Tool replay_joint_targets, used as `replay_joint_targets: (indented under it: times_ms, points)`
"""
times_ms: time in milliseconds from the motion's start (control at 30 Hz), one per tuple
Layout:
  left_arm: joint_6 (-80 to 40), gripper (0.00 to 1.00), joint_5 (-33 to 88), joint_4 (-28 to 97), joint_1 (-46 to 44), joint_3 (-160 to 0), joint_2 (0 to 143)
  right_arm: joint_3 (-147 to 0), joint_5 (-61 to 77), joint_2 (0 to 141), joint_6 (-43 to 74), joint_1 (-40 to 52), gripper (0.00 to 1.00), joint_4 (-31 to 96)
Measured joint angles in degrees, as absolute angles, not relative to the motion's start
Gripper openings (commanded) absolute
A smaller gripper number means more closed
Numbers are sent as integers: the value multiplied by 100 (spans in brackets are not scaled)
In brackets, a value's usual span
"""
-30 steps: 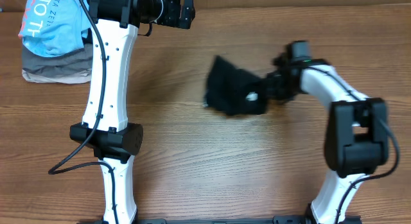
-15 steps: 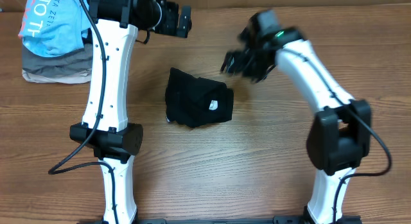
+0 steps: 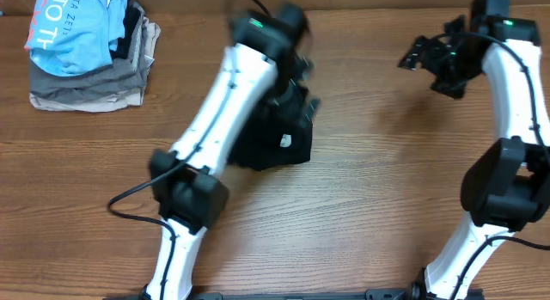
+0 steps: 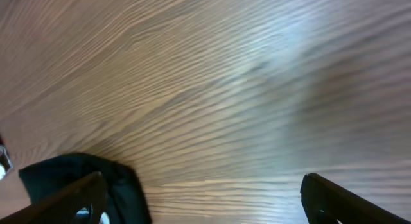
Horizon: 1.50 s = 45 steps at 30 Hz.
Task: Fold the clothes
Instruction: 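Grasp the folded black bundle with the left gripper and lift it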
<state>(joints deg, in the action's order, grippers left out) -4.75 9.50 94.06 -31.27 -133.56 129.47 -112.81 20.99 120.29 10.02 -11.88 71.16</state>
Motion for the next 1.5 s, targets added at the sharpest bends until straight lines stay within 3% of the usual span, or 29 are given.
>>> replay_joint_targets:
  times_ms: [433, 833, 1200, 1367, 1433, 1500]
  points:
    - [-1568, 100, 521, 6884, -3767, -11662, 12962, -11281, 2097, 12029, 766, -1378, 100, 7225]
    - [-1269, 100, 368, 7022, -3776, -11657, 13692, -11281, 2099, 12029, 746, -1345, 100, 7271]
    - [-698, 99, -1083, 7623, -3221, -11664, 13815, -11281, 2099, 12029, 744, -1345, 100, 7264]
    - [-598, 91, -1225, 7575, -2744, -11673, 13896, -11281, 2095, 12029, 744, -1345, 100, 7262]
    - [-593, 83, -1175, 7566, -2622, -11673, 13909, -11281, 2080, 12029, 746, -1345, 100, 7260]
    - [-572, 68, -1103, 7537, -2530, -11684, 13933, -11281, 2073, 12029, 744, -1345, 100, 7262]
